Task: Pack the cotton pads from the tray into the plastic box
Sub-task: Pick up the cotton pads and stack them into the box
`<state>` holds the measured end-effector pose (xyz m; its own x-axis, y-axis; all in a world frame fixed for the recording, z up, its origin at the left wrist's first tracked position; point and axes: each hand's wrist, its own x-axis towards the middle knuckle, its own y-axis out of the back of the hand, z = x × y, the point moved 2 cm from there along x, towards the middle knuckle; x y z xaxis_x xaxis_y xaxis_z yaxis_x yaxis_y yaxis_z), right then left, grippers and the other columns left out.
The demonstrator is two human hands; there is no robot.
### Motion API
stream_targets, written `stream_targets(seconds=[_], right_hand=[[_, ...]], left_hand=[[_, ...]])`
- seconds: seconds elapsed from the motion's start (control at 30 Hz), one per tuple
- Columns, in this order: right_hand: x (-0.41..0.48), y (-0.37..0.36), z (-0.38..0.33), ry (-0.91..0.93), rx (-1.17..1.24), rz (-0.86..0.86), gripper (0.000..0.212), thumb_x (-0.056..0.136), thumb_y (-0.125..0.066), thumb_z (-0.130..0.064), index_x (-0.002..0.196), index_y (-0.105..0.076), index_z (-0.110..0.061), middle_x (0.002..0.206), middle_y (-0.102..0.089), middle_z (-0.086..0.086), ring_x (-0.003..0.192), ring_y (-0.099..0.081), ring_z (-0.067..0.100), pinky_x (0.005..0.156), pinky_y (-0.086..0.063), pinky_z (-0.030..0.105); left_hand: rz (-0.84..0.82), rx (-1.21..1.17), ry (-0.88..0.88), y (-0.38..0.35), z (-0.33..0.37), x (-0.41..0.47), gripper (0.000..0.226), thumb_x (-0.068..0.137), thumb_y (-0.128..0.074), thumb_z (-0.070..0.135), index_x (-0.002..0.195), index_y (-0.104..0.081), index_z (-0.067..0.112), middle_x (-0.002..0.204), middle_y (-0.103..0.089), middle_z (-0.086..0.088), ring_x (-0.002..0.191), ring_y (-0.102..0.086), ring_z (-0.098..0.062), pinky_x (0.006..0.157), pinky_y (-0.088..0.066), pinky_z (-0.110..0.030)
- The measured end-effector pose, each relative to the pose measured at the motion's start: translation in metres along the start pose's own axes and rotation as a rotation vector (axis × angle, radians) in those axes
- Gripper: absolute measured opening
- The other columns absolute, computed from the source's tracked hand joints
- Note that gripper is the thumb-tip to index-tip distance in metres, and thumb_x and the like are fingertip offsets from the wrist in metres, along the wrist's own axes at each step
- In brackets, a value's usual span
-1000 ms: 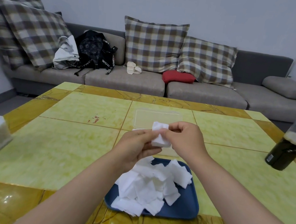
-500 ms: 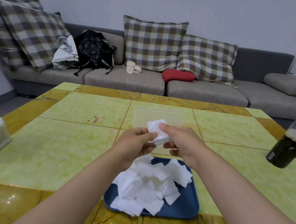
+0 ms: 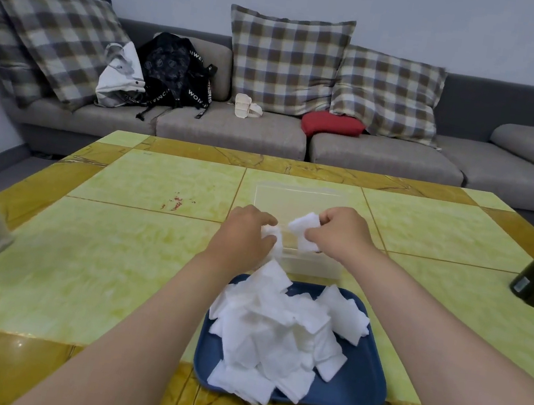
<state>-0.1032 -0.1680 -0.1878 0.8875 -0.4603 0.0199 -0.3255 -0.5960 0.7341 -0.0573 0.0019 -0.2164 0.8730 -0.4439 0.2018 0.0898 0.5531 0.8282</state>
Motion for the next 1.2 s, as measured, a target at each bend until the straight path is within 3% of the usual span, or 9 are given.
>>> stream_targets(seconds=[0.1,0.27,0.4,0.53,0.7,0.87,1.0,1.13,1.2], right_hand=[[0.011,-0.012,-0.002,0.034,-0.226,-0.015,0.033,0.073,-0.065,-0.008,0.06,-0.035,-0.017,0.061,-0.036,0.004,0.057,-0.035,0.021,0.053,-0.026,0.028],[0.013,-0.024,-0.013,-0.046,-0.563,-0.058,0.016,0.079,-0.063,-0.015,0.07,-0.05,-0.015,0.067,-0.052,-0.002,0.054,-0.047,0.018,0.048,-0.031,0.022],[0.017,-0.034,-0.015,-0.121,-0.327,-0.166,0.025,0.082,-0.068,-0.029,0.07,-0.052,-0.013,0.066,-0.054,0.0,0.055,-0.05,0.019,0.05,-0.035,0.023],[0.009,-0.026,-0.016,-0.238,0.059,-0.388,0.03,0.095,-0.047,-0.034,0.09,-0.065,-0.01,0.079,-0.07,0.003,0.063,-0.06,0.022,0.065,-0.041,0.031],[0.01,-0.024,-0.008,-0.249,0.144,-0.348,0.031,0.092,-0.041,-0.023,0.096,-0.069,-0.009,0.084,-0.074,0.004,0.073,-0.061,0.024,0.068,-0.043,0.033],[0.006,-0.03,-0.011,-0.169,0.096,-0.369,0.013,0.087,-0.052,-0.014,0.087,-0.064,-0.011,0.088,-0.07,0.01,0.081,-0.061,0.026,0.071,-0.045,0.033],[0.006,-0.025,-0.008,-0.117,0.114,-0.369,0.018,0.091,-0.056,-0.016,0.088,-0.069,-0.004,0.087,-0.072,0.007,0.083,-0.064,0.024,0.07,-0.045,0.031],[-0.001,-0.002,-0.009,0.03,0.051,-0.209,0.027,0.094,-0.056,-0.015,0.106,-0.075,0.0,0.104,-0.075,0.011,0.08,-0.063,0.017,0.087,-0.054,0.043],[-0.014,0.013,-0.009,0.138,0.013,-0.162,0.025,0.096,-0.053,-0.01,0.104,-0.076,-0.011,0.097,-0.072,-0.003,0.073,-0.058,0.005,0.074,-0.051,0.028]], left_hand=[[-0.039,0.057,-0.048,-0.005,-0.007,0.0,0.039,0.099,-0.054,0.026,0.137,-0.058,0.018,0.136,-0.055,-0.004,0.133,-0.039,-0.023,0.106,-0.035,-0.031],[-0.025,0.028,-0.089,-0.01,-0.015,-0.002,0.038,0.101,-0.051,0.025,0.138,-0.057,0.016,0.135,-0.054,-0.003,0.133,-0.036,-0.021,0.102,-0.033,-0.026],[-0.009,0.041,-0.13,-0.013,-0.017,-0.002,0.04,0.101,-0.05,0.023,0.14,-0.054,0.016,0.135,-0.054,-0.003,0.13,-0.039,-0.022,0.102,-0.033,-0.027],[0.067,0.12,-0.223,-0.013,-0.018,-0.003,0.043,0.101,-0.048,0.025,0.143,-0.051,0.016,0.141,-0.052,-0.004,0.13,-0.039,-0.023,0.107,-0.032,-0.032],[-0.115,0.124,-0.252,-0.017,-0.012,-0.008,0.055,0.106,-0.035,0.036,0.158,-0.026,0.021,0.167,-0.018,0.005,0.153,-0.011,-0.012,0.121,-0.012,-0.03],[-0.265,0.287,-0.283,-0.023,-0.013,-0.009,0.062,0.106,-0.025,0.046,0.161,-0.006,0.024,0.169,0.002,0.005,0.155,0.005,-0.011,0.126,0.001,-0.036],[-0.274,0.252,-0.247,-0.019,-0.01,-0.008,0.063,0.106,-0.026,0.048,0.161,-0.009,0.023,0.169,-0.002,0.005,0.155,0.003,-0.01,0.126,0.001,-0.033],[-0.187,0.133,-0.214,-0.008,-0.003,-0.015,0.059,0.106,-0.031,0.046,0.16,-0.019,0.026,0.168,-0.014,0.008,0.154,-0.006,-0.008,0.125,-0.005,-0.03],[-0.1,0.086,-0.222,0.0,0.005,-0.019,0.054,0.105,-0.036,0.043,0.156,-0.032,0.026,0.164,-0.026,0.007,0.152,-0.017,-0.011,0.121,-0.014,-0.031]])
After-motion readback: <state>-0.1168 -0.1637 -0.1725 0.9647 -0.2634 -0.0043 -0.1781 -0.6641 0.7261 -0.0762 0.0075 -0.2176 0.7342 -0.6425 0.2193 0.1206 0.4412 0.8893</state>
